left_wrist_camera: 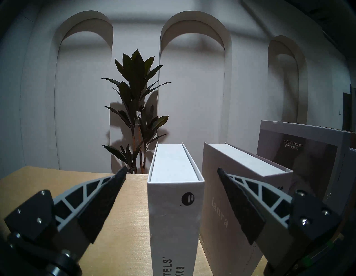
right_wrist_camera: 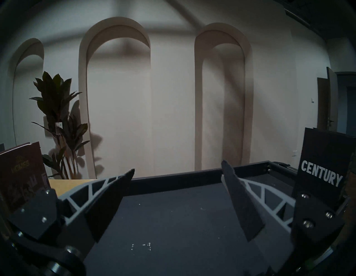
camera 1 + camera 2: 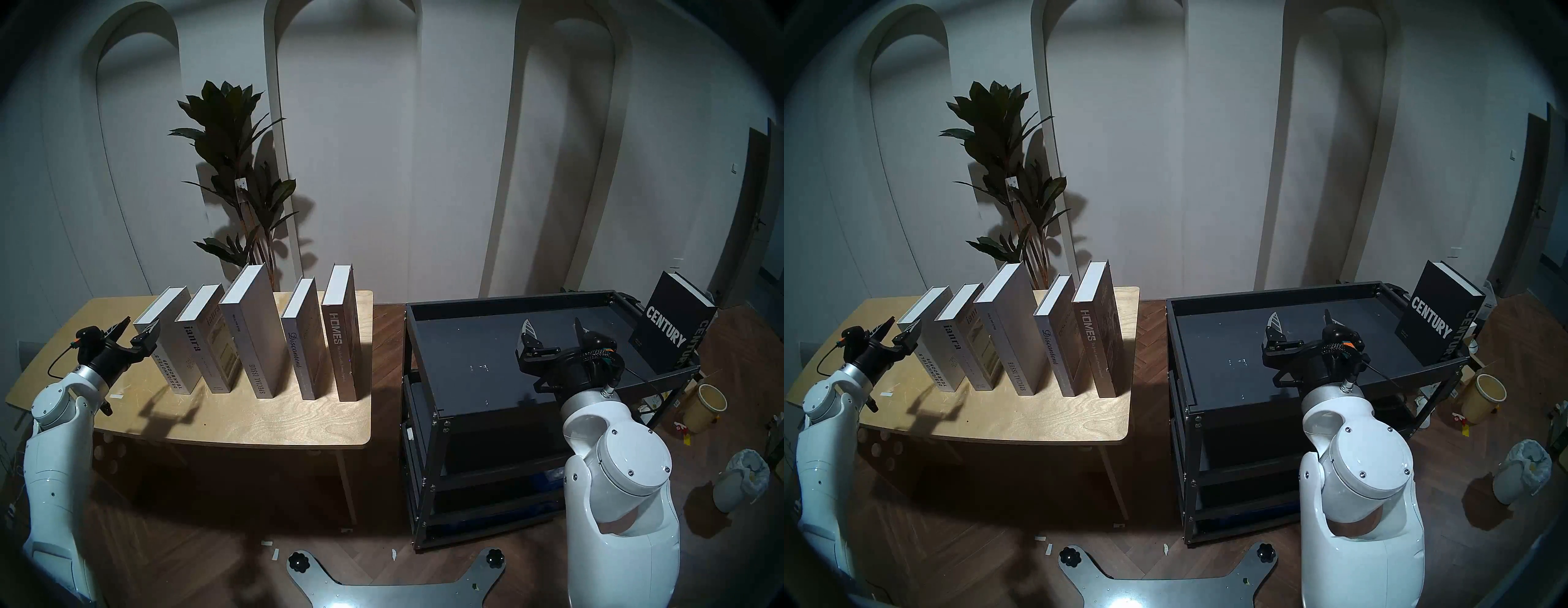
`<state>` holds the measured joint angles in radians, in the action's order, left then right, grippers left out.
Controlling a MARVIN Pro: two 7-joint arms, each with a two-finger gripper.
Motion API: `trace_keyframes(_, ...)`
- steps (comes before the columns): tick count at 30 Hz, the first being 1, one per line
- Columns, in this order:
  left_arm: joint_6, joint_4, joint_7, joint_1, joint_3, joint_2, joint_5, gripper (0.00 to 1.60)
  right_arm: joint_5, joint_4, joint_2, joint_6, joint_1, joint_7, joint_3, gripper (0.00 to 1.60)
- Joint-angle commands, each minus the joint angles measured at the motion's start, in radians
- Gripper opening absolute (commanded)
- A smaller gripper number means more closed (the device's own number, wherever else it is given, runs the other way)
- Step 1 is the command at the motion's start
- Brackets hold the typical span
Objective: Move the books from the display table onto the shelf, standing them upright with spines facing out and tallest at one end
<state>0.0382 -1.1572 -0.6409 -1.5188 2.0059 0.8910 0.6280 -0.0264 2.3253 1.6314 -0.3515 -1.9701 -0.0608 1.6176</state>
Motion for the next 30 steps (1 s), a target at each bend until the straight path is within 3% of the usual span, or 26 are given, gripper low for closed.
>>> trace_keyframes(1,0.065,0.059,-0.052,0.097,-0.013,-0.043,0.003,1.60,-0.018,0.047,-0.013,-0.038,0.005,-0.088,-0.045,1.60)
trace_keyframes(12,0.122,0.171,-0.098,0.194,-0.083,-0.044,-0.001,1.60,-0.018,0.053,-0.030,-0.085,0.018,-0.186,-0.090,1.60)
trace_keyframes(30,0.183,0.374,-0.126,0.324,-0.151,-0.042,-0.005,1.60,-0.005,0.055,-0.042,-0.111,0.029,-0.251,-0.117,1.60)
